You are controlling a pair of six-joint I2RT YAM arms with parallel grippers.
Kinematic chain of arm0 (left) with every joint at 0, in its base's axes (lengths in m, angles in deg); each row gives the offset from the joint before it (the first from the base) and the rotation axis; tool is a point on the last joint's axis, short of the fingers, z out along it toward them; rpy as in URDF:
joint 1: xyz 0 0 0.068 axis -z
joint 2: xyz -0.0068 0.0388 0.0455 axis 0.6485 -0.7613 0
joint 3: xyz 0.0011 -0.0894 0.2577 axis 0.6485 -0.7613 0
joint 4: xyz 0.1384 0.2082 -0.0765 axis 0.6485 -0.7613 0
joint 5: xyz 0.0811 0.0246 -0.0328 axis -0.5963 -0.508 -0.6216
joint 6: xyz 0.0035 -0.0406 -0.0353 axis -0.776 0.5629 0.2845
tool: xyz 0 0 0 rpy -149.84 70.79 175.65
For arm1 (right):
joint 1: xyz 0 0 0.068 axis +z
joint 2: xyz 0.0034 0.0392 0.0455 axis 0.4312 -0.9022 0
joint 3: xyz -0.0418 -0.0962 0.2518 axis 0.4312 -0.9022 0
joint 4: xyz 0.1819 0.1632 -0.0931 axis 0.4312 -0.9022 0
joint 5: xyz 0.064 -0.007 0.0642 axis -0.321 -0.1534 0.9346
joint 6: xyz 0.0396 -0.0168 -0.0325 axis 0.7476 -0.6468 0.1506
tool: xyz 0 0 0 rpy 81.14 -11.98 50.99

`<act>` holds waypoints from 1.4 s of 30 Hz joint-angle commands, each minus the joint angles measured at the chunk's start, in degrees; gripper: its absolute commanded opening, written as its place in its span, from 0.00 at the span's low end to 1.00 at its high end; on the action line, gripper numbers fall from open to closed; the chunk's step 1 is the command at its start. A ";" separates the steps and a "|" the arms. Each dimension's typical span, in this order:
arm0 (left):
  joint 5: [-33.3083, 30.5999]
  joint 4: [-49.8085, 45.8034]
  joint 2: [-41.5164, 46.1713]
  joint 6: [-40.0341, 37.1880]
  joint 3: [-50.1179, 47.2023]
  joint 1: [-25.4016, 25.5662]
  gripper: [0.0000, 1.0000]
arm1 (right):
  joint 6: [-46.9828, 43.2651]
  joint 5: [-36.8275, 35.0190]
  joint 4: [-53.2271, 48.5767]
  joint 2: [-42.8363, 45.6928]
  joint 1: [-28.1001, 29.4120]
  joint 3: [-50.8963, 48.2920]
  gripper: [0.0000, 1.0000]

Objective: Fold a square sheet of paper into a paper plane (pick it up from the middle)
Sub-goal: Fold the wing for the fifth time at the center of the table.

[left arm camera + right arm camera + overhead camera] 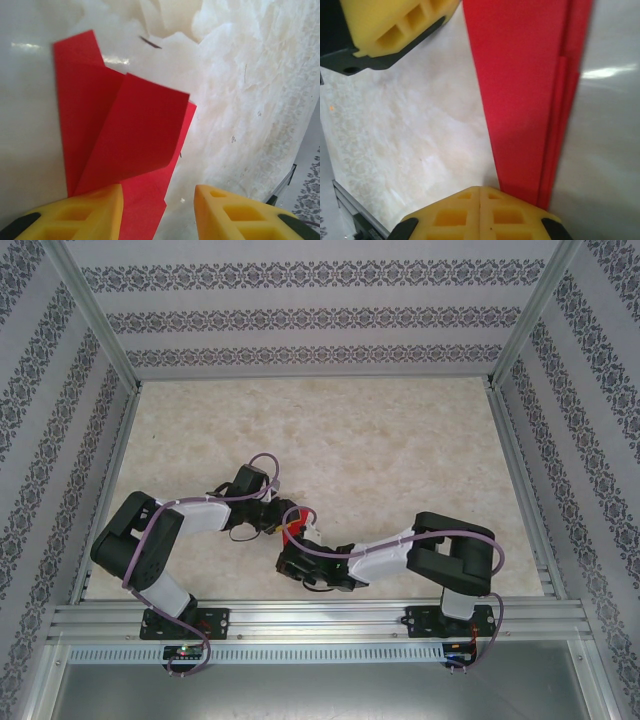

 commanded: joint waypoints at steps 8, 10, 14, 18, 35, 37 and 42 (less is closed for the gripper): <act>-4.30 -1.43 1.49 3.89 -0.43 0.20 0.44 | -16.16 11.07 -11.21 4.56 -5.03 -2.43 0.00; -4.32 -0.91 1.19 4.04 -0.48 0.24 0.45 | -17.84 11.40 -11.89 4.65 -5.48 -1.15 0.00; -4.58 -1.06 0.97 3.75 -0.43 0.22 0.45 | -18.63 11.39 -12.91 4.65 -6.52 -0.14 0.00; -4.90 -1.51 0.00 2.40 0.56 0.26 0.45 | -17.27 12.37 -12.87 3.88 -6.98 -1.57 0.00; -4.43 -2.79 -5.30 -4.87 8.37 -2.21 0.47 | -16.11 15.58 -11.96 4.53 -7.61 -8.09 0.00; -3.68 -2.89 -6.37 -5.65 9.33 -2.63 0.48 | -16.35 16.02 -11.89 4.65 -7.77 -8.34 0.00; -1.63 -2.29 -8.34 -6.63 10.75 -3.92 0.48 | -16.51 16.65 -12.05 4.53 -8.03 -9.06 0.00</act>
